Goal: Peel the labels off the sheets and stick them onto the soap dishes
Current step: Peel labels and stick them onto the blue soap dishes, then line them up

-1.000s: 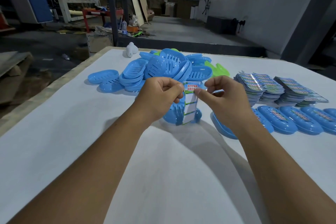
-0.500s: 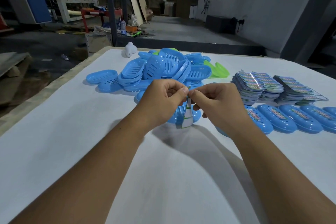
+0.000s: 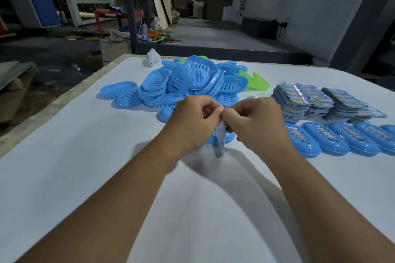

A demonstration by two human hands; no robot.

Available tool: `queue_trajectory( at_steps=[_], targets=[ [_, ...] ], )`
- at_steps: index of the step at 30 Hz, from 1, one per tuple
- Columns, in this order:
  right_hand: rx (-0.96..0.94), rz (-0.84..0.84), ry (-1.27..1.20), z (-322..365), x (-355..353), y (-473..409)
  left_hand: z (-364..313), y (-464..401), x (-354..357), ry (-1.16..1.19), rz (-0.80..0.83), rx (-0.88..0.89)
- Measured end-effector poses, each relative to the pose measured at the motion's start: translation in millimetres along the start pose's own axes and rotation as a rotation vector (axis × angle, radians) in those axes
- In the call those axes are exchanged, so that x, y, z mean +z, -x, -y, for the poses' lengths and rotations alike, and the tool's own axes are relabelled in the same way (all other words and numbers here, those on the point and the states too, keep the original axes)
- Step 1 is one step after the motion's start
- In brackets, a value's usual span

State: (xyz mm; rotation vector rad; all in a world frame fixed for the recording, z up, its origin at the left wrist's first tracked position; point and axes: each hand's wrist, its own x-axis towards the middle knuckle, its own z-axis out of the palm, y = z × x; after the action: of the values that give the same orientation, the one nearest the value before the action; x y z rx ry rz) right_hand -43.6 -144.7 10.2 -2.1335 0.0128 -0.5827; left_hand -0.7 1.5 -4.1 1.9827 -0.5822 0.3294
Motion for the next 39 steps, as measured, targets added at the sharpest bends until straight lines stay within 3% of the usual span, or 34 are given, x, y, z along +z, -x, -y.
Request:
queue_trajectory(
  at_steps=[23, 27, 30, 39],
  targets=[
    [0.001, 0.091, -0.103, -4, -3, -2, 0, 1, -2, 0.005, 0.032, -0.046],
    [0.007, 0.051, -0.238, -7, -3, -8, -2, -2, -3, 0.137, 0.021, -0.134],
    [0.119, 0.024, -0.339, -10, -5, -12, -5, -5, -5, 0.290, -0.004, -0.214],
    [0.214, 0.283, -0.739, -5, -12, -10, 2, -9, -4, 0.316, -0.077, -0.303]
  ],
)
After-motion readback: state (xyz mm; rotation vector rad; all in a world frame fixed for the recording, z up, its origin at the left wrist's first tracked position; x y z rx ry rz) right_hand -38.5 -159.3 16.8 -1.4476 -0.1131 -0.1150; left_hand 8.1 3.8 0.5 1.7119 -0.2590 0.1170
